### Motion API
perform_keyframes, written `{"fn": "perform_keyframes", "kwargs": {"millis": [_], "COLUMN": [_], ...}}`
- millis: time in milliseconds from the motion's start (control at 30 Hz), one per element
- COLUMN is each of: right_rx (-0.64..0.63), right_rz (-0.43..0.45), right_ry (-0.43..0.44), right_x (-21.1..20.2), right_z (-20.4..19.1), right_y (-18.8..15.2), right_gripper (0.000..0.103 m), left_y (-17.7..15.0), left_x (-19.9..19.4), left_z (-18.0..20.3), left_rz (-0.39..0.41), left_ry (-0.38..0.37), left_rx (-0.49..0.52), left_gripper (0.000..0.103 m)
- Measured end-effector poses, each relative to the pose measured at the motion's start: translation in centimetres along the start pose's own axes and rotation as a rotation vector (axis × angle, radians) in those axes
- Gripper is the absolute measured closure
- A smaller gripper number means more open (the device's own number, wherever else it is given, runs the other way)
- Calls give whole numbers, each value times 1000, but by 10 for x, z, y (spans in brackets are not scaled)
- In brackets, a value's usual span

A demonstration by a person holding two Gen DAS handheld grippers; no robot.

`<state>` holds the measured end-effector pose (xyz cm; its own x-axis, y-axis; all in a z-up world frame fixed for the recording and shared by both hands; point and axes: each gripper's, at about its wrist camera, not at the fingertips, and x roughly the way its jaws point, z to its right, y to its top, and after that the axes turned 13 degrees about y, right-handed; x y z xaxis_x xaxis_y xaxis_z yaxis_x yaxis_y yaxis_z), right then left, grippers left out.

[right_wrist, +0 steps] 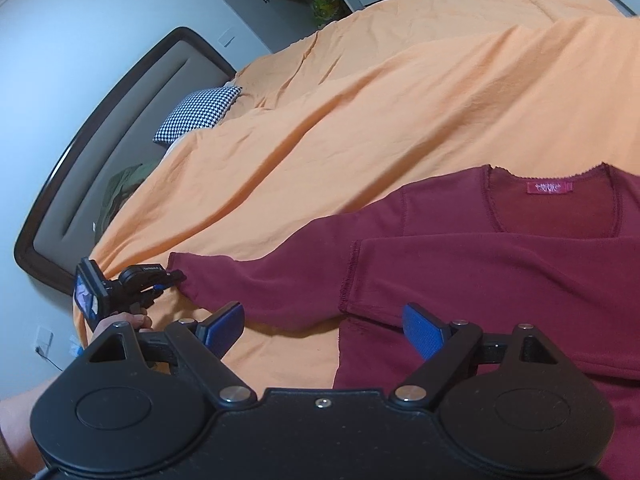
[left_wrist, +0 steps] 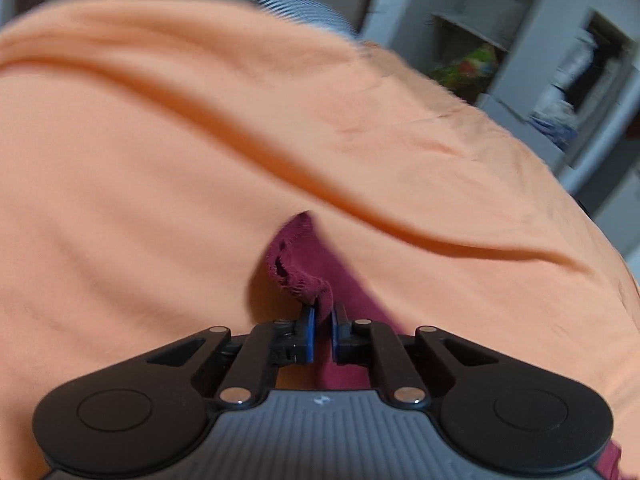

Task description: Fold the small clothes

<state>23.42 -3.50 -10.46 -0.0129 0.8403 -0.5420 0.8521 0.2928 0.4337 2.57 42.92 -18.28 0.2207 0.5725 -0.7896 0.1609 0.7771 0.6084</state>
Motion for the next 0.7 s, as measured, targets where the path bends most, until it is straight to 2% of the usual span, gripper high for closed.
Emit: {"fn": "perform_keyframes", "kwargs": {"millis": [167,267,433,567,633,700], "right_rx": [56,109,188,276,322,367], "right_rz": [50,95,175,254,274,251], "right_ry": [19,18,-18,-48,-52,-46], "right_x": [-15,-35,-80,-118,-127,-127], "right_z": [20,40,82,121,142,165], "right_y": [5,9,12,8,1,-7], "right_gripper": [15,15,15,15,14,15], "left_y": [-20,-54,-136,-211,-254,-292], "left_x": [-60,-95,-147,-172,-180,-178], "left_z": [73,133,226,281,304,316], "left_rz": [95,111,85,5,-25,-50], "left_ry": [-142,-265,-435,-551,-584,-586], "left_rx": [243,387,556,682,776,862], "left_gripper": [97,97,97,97,97,97]}}
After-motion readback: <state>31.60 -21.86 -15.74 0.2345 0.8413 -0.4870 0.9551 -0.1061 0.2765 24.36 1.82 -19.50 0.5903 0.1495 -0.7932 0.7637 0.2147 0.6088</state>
